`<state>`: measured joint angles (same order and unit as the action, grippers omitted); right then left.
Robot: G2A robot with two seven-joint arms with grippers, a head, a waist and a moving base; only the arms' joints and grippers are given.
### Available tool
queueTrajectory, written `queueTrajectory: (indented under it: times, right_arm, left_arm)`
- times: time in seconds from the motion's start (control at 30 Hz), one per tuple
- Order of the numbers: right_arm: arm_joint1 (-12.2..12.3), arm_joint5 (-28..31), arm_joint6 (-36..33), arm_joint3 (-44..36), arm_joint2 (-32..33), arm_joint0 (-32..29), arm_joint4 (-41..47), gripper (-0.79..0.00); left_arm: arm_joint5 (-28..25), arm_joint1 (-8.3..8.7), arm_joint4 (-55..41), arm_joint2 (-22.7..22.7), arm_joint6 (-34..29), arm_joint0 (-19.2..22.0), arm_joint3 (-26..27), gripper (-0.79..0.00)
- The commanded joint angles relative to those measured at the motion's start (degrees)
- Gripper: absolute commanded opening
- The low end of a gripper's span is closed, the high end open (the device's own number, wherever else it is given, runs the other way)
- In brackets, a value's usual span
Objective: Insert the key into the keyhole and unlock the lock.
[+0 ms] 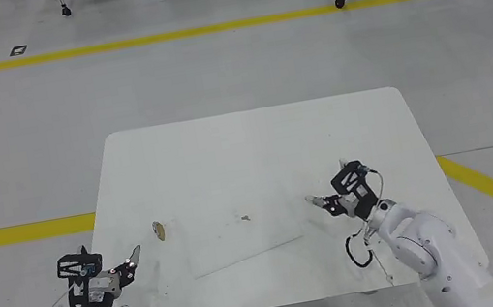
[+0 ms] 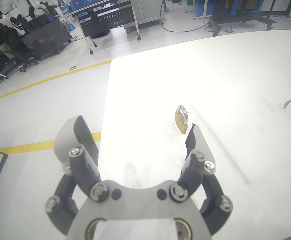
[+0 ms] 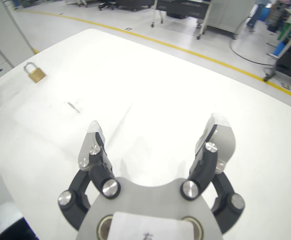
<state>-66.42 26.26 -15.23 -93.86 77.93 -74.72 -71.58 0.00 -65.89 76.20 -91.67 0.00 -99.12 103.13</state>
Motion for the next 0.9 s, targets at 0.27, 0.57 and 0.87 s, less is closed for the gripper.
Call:
queueTrajectory:
  times: [0.27,0.57,0.87]
  right_arm:
    - [-2.3,18.6,-11.2,15.9,-15.1,17.9,8.0,0.000]
    - [-4.4,22.7,-14.9,24.8,-23.1,26.1,12.8,0.000]
    - [-6.3,22.3,-15.2,30.0,-28.8,30.7,13.2,-0.025]
  left_arm:
    - [0.0,0.00,0.0,0.0,0.0,0.0,0.0,0.000]
    - [0.0,0.00,0.0,0.0,0.0,0.0,0.0,0.000]
    - [0.0,0.00,0.0,0.0,0.0,0.0,0.0,0.000]
